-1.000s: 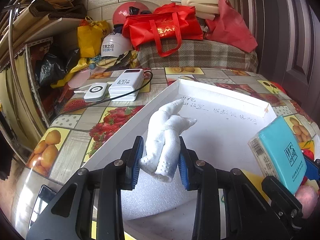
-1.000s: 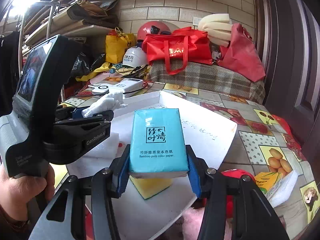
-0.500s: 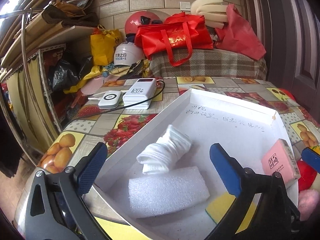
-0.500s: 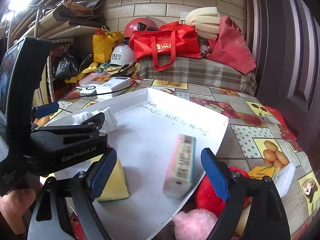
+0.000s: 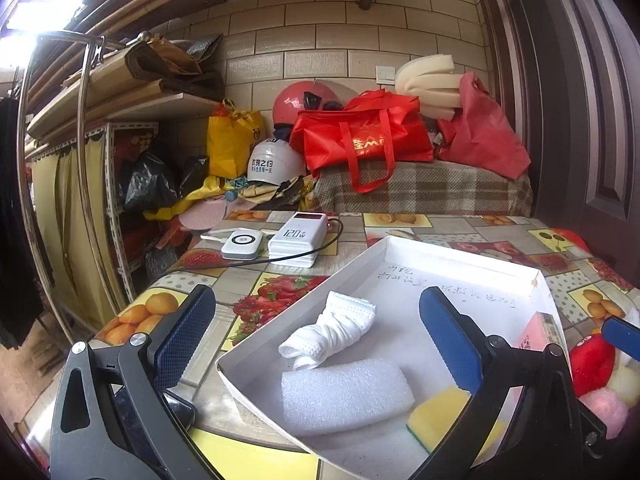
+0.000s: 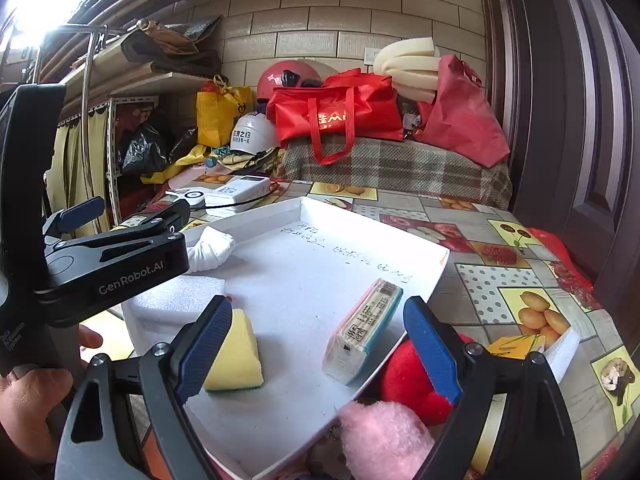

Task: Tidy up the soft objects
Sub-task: 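Grasp the patterned scarf with the left tool while the right tool grasps the brown braided rope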

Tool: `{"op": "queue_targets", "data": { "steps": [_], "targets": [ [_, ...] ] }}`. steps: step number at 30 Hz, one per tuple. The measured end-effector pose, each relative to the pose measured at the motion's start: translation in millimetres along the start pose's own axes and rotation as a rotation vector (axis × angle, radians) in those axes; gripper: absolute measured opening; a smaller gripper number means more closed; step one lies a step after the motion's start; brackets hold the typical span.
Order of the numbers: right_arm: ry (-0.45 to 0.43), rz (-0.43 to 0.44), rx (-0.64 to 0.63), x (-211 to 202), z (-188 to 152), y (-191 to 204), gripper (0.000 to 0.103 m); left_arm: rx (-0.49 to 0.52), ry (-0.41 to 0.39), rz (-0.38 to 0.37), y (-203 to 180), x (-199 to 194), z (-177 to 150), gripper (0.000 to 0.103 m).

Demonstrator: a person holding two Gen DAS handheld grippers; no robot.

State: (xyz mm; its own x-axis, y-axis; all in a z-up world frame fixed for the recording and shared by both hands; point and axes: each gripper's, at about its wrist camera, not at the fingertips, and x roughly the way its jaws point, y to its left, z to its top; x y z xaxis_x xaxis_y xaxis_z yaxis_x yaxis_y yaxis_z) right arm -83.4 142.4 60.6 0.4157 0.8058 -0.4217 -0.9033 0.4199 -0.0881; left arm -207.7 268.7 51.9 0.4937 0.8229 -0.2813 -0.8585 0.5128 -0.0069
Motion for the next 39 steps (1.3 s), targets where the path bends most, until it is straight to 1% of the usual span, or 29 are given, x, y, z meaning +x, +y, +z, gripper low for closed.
{"op": "queue_targets", "data": {
  "steps": [5, 8, 10, 12, 14, 17, 19, 20, 22, 24, 26, 29, 31, 34, 37, 39],
  "targets": [
    [-0.042, 0.018, -0.071, -25, -9, -2, 0.088, 0.018, 0.024, -0.087, -7, -15, -6, 0.103],
    [-0.058, 0.023, -0.113, -42, -17, -8, 0.088, 0.047, 0.047, -0.155, -17, -24, -9, 0.103],
    [-0.064, 0.026, -0.131, -53, -22, -18, 0.088, 0.083, 0.059, -0.215, -27, -30, -12, 0.103],
    [-0.069, 0.011, -0.151, -62, -27, -32, 0.088, 0.135, 0.089, -0.302, -43, -38, -16, 0.103],
    [-0.072, -0.035, -0.153, -69, -31, -54, 0.088, 0.197, 0.122, -0.399, -61, -45, -21, 0.103],
    [-0.054, -0.139, -0.113, -74, -36, -101, 0.088, 0.285, 0.149, -0.559, -92, -64, -29, 0.103],
    [-0.02, -0.208, -0.032, -75, -39, -141, 0.088, 0.339, 0.164, -0.658, -112, -77, -35, 0.103],
    [0.003, -0.236, 0.03, -75, -42, -164, 0.088, 0.369, 0.168, -0.696, -122, -85, -38, 0.103],
    [0.046, -0.294, 0.154, -75, -48, -208, 0.088, 0.436, 0.169, -0.748, -143, -100, -44, 0.103],
    [0.072, -0.352, 0.222, -79, -55, -239, 0.088, 0.502, 0.183, -0.769, -164, -110, -51, 0.103],
    [0.091, -0.379, 0.241, -84, -59, -256, 0.088, 0.571, 0.198, -0.757, -183, -116, -58, 0.103],
    [0.138, -0.372, 0.217, -86, -65, -265, 0.088, 0.667, 0.218, -0.719, -204, -119, -69, 0.102],
    [0.173, -0.356, 0.214, -83, -66, -267, 0.088, 0.708, 0.23, -0.693, -212, -119, -75, 0.102],
    [0.245, -0.352, 0.228, -72, -70, -273, 0.088, 0.711, 0.258, -0.684, -211, -114, -78, 0.099],
    [0.343, -0.353, 0.234, -58, -78, -279, 0.088, 0.682, 0.282, -0.713, -210, -109, -76, 0.099],
    [0.379, -0.366, 0.241, -50, -80, -284, 0.088, 0.664, 0.293, -0.73, -212, -107, -74, 0.099]
  ]
}}
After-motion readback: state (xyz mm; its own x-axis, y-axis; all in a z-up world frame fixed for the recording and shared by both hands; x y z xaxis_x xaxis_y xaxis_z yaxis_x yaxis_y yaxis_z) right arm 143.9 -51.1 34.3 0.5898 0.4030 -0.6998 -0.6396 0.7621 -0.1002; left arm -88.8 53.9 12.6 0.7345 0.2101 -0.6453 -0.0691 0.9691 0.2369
